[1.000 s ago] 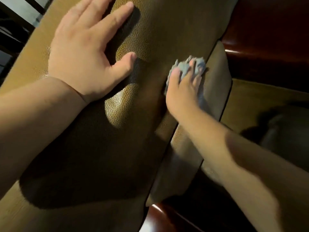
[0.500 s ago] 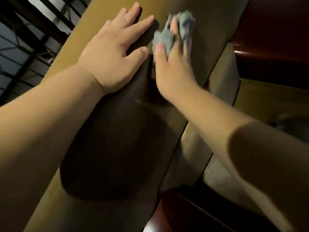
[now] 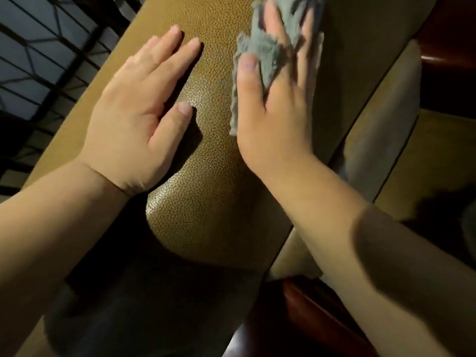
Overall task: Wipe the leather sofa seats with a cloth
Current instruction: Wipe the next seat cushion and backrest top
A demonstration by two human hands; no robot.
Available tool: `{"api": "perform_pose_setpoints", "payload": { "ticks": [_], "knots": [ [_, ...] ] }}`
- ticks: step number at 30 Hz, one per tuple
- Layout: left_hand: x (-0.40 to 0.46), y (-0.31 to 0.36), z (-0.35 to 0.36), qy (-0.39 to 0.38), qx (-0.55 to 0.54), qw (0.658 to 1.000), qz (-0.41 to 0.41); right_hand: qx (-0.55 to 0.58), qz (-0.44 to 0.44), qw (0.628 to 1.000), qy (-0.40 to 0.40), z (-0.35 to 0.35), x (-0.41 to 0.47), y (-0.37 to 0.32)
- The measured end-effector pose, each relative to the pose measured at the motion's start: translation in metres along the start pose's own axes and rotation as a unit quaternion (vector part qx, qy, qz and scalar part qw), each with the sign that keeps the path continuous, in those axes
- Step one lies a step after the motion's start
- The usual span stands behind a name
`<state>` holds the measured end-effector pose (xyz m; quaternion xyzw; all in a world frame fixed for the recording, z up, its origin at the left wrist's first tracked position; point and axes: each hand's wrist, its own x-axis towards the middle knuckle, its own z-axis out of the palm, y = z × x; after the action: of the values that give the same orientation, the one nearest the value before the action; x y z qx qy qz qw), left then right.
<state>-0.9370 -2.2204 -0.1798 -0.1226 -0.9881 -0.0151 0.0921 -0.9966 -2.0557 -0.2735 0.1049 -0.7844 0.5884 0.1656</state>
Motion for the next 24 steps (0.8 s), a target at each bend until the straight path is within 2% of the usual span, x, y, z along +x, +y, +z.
{"api": "perform_pose_setpoints", "payload": {
  "ticks": [1, 3, 7, 10, 11, 12, 13, 15, 16, 18, 20, 21, 24],
  "knots": [
    [0.000, 0.002, 0.000, 0.002, -0.001, 1.000, -0.002, 0.003, 0.021, 1.000, 0.011, 0.004, -0.003, -0.008],
    [0.000, 0.004, 0.000, 0.006, -0.014, 1.000, -0.017, 0.009, -0.026, 1.000, -0.010, 0.007, -0.045, -0.027],
    [0.001, 0.004, -0.001, -0.005, -0.019, 1.000, -0.017, -0.015, -0.153, 0.976, -0.153, -0.004, -0.161, -0.037],
    [-0.001, 0.003, -0.001, -0.003, -0.012, 1.000, -0.017, -0.058, -0.247, 0.955, -0.154, -0.009, -0.139, -0.001],
    [-0.001, 0.004, 0.001, -0.002, -0.007, 1.000, -0.014, -0.075, -0.229, 0.961, -0.133, -0.006, -0.117, 0.011],
    [0.000, 0.003, 0.003, 0.000, -0.003, 1.000, -0.013, -0.084, -0.167, 0.977, -0.107, -0.002, -0.095, 0.020],
    [0.000, 0.003, 0.003, 0.001, 0.001, 1.000, -0.013, -0.068, -0.071, 0.993, -0.071, 0.003, -0.080, 0.026],
    [0.000, 0.003, 0.001, 0.005, 0.008, 1.000, -0.014, -0.023, 0.122, 0.992, -0.013, 0.014, -0.084, 0.017],
    [0.000, 0.003, 0.000, 0.005, 0.012, 1.000, -0.014, -0.020, 0.149, 0.988, -0.023, 0.016, -0.106, 0.007],
    [-0.001, 0.005, -0.003, -0.011, 0.027, 0.999, -0.018, -0.062, 0.066, 0.986, -0.142, 0.012, -0.174, -0.015],
    [0.001, 0.012, -0.009, -0.033, 0.035, 0.998, -0.034, -0.083, -0.002, 0.959, -0.271, -0.002, -0.228, -0.023],
    [-0.001, 0.016, -0.012, -0.041, 0.034, 0.997, -0.048, -0.086, -0.018, 0.956, -0.281, -0.006, -0.234, -0.020],
    [-0.023, 0.020, -0.024, -0.060, 0.018, 0.994, -0.085, -0.156, -0.065, 0.957, -0.234, -0.001, -0.186, -0.019]
  ]
}}
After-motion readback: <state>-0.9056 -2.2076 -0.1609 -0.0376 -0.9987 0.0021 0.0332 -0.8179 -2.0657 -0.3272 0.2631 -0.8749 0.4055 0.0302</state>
